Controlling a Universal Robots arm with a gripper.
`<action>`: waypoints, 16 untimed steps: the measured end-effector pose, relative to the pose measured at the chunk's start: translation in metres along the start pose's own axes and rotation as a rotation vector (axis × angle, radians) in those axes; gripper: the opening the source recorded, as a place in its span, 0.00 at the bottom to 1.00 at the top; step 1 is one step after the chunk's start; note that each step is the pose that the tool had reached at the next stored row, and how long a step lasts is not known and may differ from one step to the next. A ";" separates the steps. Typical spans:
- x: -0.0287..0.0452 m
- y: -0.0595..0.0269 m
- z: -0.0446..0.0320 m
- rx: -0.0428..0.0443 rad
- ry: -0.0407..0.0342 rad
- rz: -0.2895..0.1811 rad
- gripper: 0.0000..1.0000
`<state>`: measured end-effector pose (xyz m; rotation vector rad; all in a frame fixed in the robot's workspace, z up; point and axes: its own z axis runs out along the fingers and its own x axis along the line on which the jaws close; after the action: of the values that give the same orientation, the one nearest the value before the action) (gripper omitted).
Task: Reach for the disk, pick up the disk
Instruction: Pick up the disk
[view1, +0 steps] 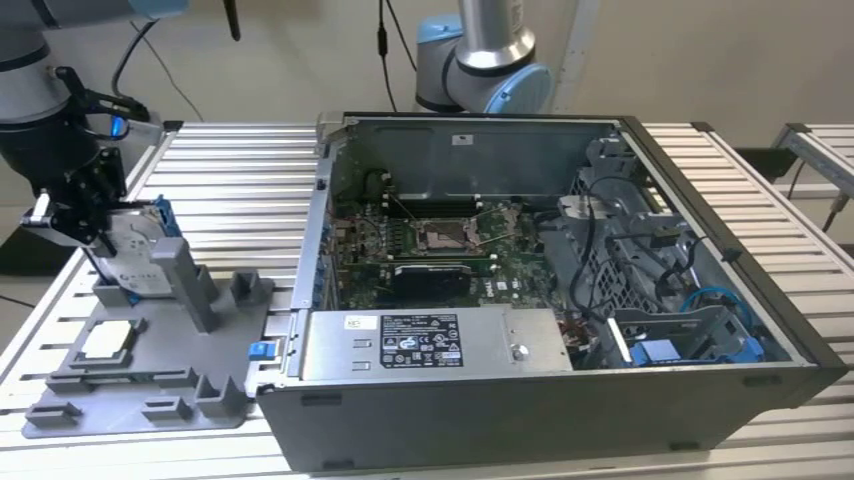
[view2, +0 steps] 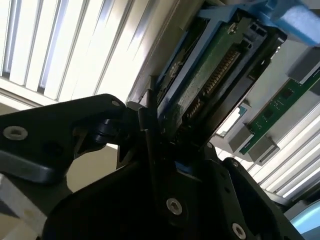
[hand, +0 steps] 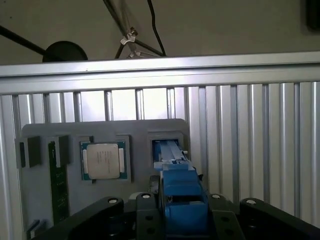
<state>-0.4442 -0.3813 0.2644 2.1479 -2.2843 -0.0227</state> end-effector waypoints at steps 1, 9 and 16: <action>0.0000 0.0000 0.0000 -0.0001 -0.0001 0.000 0.00; 0.0000 0.0000 0.0000 0.0000 -0.0002 0.000 0.00; 0.0000 0.0000 0.0000 0.0000 -0.0002 0.000 0.00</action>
<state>-0.4442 -0.3812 0.2644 2.1482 -2.2841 -0.0229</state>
